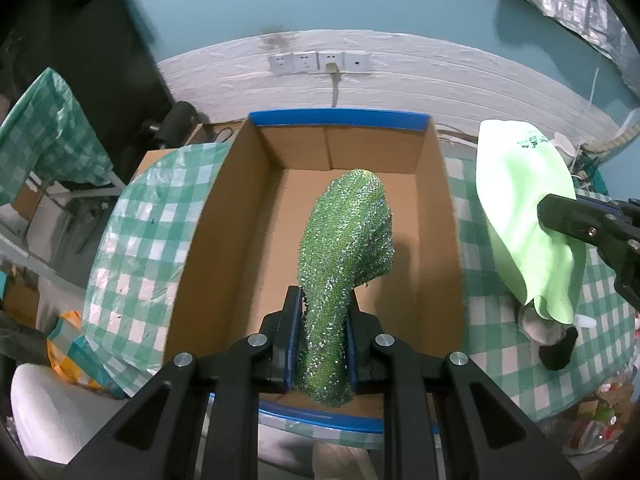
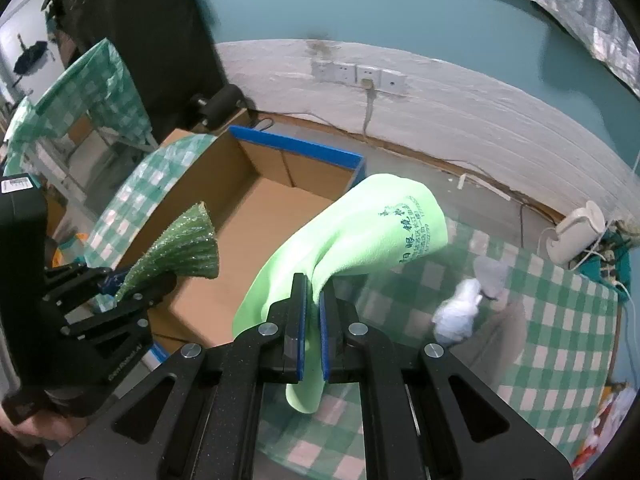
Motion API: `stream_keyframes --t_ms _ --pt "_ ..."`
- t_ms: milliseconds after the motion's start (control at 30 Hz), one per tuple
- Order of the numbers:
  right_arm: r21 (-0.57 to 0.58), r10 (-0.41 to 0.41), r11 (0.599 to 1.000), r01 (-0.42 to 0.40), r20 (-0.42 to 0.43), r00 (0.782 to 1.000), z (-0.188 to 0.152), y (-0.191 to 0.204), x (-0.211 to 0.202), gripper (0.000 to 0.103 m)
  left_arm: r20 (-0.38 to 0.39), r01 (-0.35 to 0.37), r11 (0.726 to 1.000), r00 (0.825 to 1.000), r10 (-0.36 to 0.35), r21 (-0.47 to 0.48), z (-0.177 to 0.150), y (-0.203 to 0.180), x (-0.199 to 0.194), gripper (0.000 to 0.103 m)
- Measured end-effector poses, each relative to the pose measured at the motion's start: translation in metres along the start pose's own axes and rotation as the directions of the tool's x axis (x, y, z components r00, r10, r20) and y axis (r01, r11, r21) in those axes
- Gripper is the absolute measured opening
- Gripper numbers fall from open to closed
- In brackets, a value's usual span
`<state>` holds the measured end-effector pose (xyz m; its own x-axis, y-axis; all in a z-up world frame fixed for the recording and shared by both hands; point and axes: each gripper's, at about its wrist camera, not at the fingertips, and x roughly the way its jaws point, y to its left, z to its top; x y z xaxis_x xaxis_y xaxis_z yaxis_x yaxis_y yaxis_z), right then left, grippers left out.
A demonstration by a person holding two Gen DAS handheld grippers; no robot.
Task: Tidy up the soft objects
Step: 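Carry both items over the cardboard box and open both tools to drop them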
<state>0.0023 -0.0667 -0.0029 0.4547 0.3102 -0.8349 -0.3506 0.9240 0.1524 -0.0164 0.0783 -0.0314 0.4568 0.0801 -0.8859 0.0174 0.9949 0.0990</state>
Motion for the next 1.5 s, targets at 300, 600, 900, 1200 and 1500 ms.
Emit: stream_keyframes --t_ms 300,600,900,1200,1500 --pt "-0.038 0.029 0.999 -0.030 -0.028 0.999 0.015 0.031 0.021 0.006 -0.017 -0.013 0.999 1.000 0.012 -0.037 -0.003 0.021 0.008 0.019" --pt "-0.073 0.063 0.995 -0.068 -0.073 0.995 0.018 0.052 0.045 0.006 -0.045 -0.032 0.997 0.999 0.029 -0.068 -0.008 0.039 0.021 0.019" --pt "-0.074 0.034 0.996 -0.041 -0.097 0.995 0.021 0.056 0.055 0.037 -0.041 -0.080 0.993 0.996 0.077 -0.082 -0.008 0.047 0.026 0.050" --pt "-0.051 0.011 0.999 -0.015 -0.073 0.997 0.020 0.043 0.049 0.048 -0.029 -0.092 0.993 0.996 0.090 -0.077 -0.007 0.046 0.023 0.057" --pt "-0.021 0.003 1.000 -0.004 -0.055 0.998 0.007 0.020 0.034 0.048 -0.010 -0.090 0.994 0.996 0.090 -0.061 -0.007 0.033 0.016 0.059"
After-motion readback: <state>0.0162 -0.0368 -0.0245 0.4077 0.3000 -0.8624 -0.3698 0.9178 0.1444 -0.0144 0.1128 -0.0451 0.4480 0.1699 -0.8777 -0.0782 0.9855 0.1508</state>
